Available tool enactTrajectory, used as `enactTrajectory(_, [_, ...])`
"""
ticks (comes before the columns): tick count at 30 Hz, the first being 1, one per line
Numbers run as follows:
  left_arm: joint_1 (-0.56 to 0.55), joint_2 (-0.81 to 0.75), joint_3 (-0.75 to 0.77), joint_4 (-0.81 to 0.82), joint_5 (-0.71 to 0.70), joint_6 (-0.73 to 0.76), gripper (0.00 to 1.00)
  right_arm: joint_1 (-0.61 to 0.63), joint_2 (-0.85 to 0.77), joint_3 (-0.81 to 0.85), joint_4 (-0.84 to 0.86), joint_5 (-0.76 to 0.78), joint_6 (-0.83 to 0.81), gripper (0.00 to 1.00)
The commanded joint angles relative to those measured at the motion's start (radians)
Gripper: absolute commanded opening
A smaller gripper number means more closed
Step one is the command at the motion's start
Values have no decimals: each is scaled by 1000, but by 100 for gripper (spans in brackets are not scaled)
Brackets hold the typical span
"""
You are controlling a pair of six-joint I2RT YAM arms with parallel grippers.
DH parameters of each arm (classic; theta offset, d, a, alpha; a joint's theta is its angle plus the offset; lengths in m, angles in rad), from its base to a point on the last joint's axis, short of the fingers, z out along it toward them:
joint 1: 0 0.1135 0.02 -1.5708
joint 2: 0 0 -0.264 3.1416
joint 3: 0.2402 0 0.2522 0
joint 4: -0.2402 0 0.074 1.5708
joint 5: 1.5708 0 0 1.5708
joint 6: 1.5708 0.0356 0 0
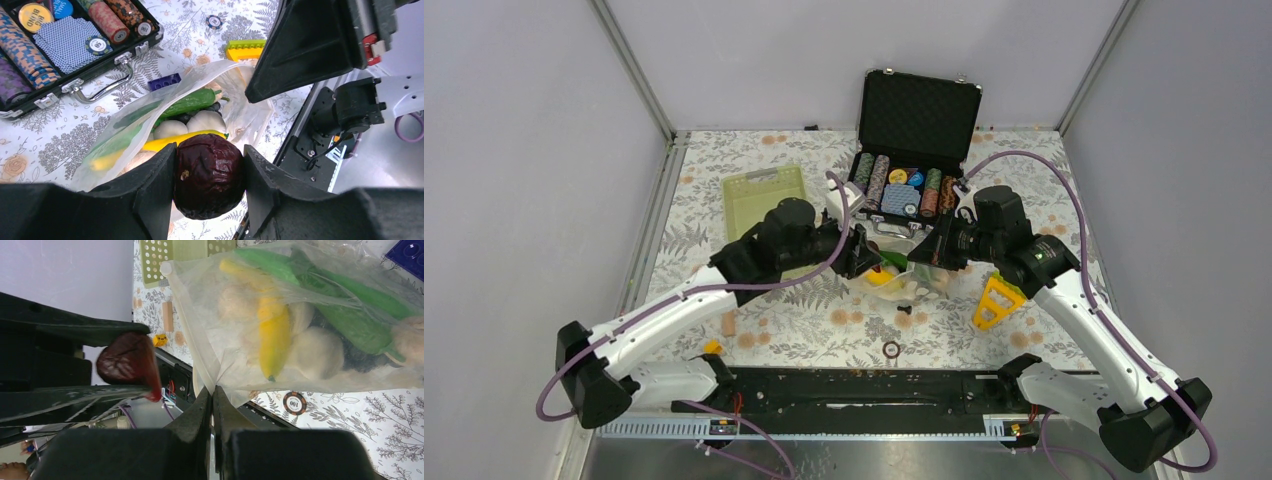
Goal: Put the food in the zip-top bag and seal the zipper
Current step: Place the fake vegetable in the zipper food storage bag.
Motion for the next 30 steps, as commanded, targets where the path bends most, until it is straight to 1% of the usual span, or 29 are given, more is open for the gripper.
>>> enactTrajectory(1, [-21,55,21,91,-18,47,26,-7,-27,10,54,-34,20,0])
enactTrajectory(4, [-27,99,31,95,9,38,26,-7,-23,15,52,-38,22,0])
enactTrajectory(8, [-32,150,45,104,-72,-18,29,-7,-23,19,54,-50,25,0])
enactTrajectory(9, [-33,163,52,108,-79,-36,32,-7,-23,20,55,-52,26,0])
enactTrajectory(11, [-40,188,61,120,-112,-68,43,-7,-23,20,54,-55,27,0])
enactTrajectory(13, [-45,210,67,129,-155,-87,64,-7,-23,22,54,-59,30,0])
enactTrajectory(16, [-45,226,85,101,-136,-86,89,-7,-25,24,55,-65,30,0])
enactTrajectory(17, [-45,222,83,99,-118,-83,96,-7,-24,25,54,-67,29,0])
enactTrajectory(18, [-45,213,77,100,-105,-82,98,-6,-24,24,55,-67,29,0])
enactTrajectory(24, [-45,88,26,101,-74,-76,99,-8,-24,32,52,-71,12,0])
enactTrajectory(26, [-46,16,7,102,-67,-74,99,-8,-23,40,52,-77,4,0])
enactTrajectory(30, [-46,-122,-40,104,-101,-75,99,-7,-15,83,8,-82,-30,0])
